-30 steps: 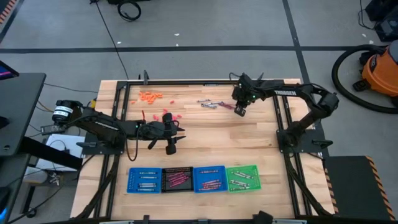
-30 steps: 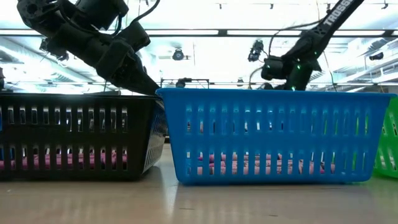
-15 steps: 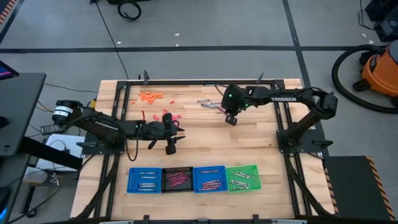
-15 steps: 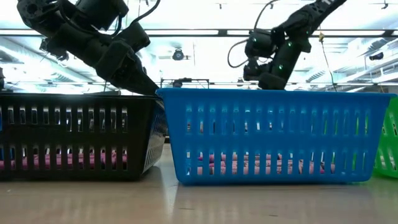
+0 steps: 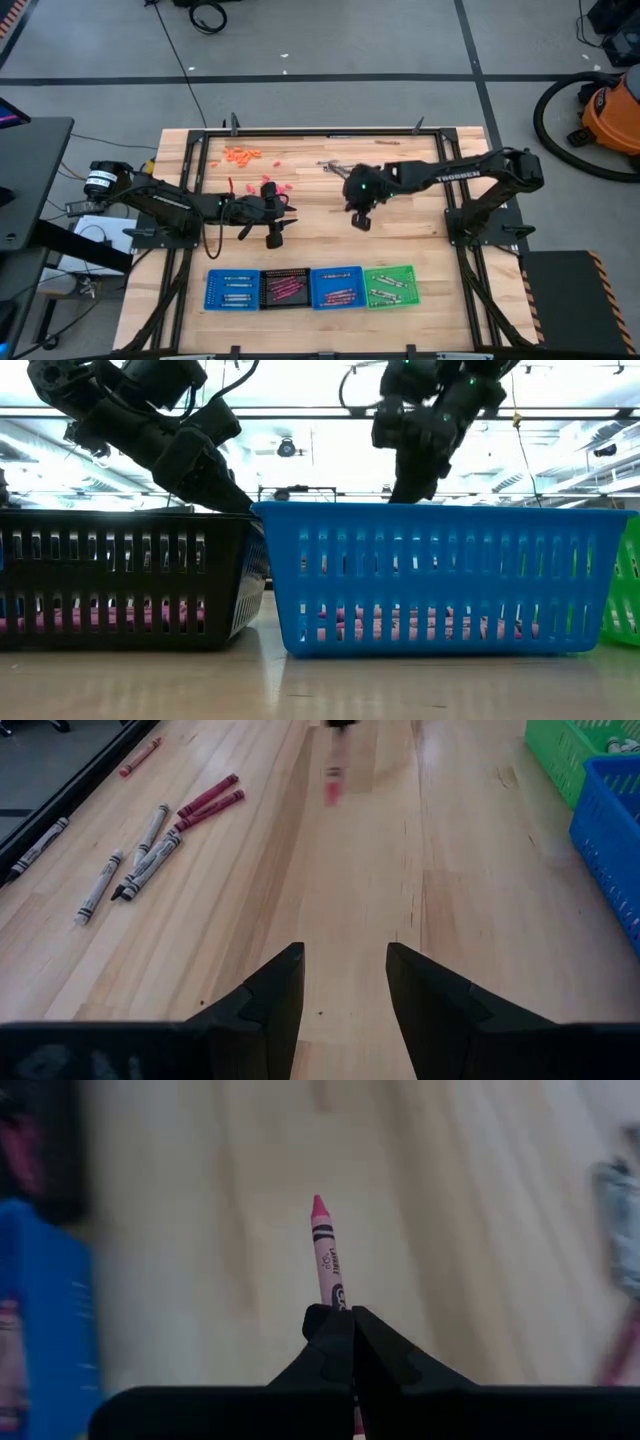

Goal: Sort crayons
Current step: Put the pink crayon into the right blue bin

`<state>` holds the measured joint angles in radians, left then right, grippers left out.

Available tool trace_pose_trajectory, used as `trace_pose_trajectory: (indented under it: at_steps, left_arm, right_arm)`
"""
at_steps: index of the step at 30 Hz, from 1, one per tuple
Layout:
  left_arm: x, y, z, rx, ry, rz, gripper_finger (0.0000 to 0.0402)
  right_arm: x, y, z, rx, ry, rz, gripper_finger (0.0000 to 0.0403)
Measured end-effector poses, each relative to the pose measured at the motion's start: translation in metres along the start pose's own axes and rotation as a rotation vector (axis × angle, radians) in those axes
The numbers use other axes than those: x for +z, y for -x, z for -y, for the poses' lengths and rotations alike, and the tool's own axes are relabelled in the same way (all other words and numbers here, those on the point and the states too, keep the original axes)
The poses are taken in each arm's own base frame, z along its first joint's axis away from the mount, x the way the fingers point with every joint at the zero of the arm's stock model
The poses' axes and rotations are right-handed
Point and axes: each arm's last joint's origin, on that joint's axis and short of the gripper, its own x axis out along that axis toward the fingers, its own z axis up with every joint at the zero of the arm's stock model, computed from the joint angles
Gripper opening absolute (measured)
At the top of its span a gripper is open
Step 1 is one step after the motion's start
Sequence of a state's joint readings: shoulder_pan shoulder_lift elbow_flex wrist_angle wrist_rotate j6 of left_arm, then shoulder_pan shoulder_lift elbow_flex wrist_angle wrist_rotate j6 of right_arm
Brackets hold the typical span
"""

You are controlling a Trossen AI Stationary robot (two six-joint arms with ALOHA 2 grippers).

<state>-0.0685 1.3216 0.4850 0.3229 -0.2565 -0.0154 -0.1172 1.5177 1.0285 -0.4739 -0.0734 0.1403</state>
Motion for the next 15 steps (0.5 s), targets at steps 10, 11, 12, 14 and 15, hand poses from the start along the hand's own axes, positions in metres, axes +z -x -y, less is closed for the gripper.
trace_pose_trajectory:
  at_steps: [10, 11, 12, 14, 15]
  left_arm:
    - [0.000, 0.000, 0.000, 0.000, 0.000, 0.000, 0.0155]
    - [0.000, 0.000, 0.000, 0.000, 0.000, 0.000, 0.0155]
    - [0.000, 0.000, 0.000, 0.000, 0.000, 0.000, 0.0155]
    - [0.000, 0.000, 0.000, 0.000, 0.001, 0.000, 0.0155]
    - [0.000, 0.000, 0.000, 0.000, 0.005, 0.000, 0.0155]
  right_arm:
    - [-0.007, 0.001, -0.075, 0.154, -0.020, 0.071, 0.0007]
    - [-0.008, 0.001, -0.081, 0.166, -0.018, 0.079, 0.0007]
    - [-0.009, 0.002, -0.088, 0.179, -0.018, 0.087, 0.0007]
    - [-0.012, 0.004, -0.101, 0.199, -0.014, 0.104, 0.0007]
    - [-0.013, 0.005, -0.107, 0.203, -0.012, 0.113, 0.0007]
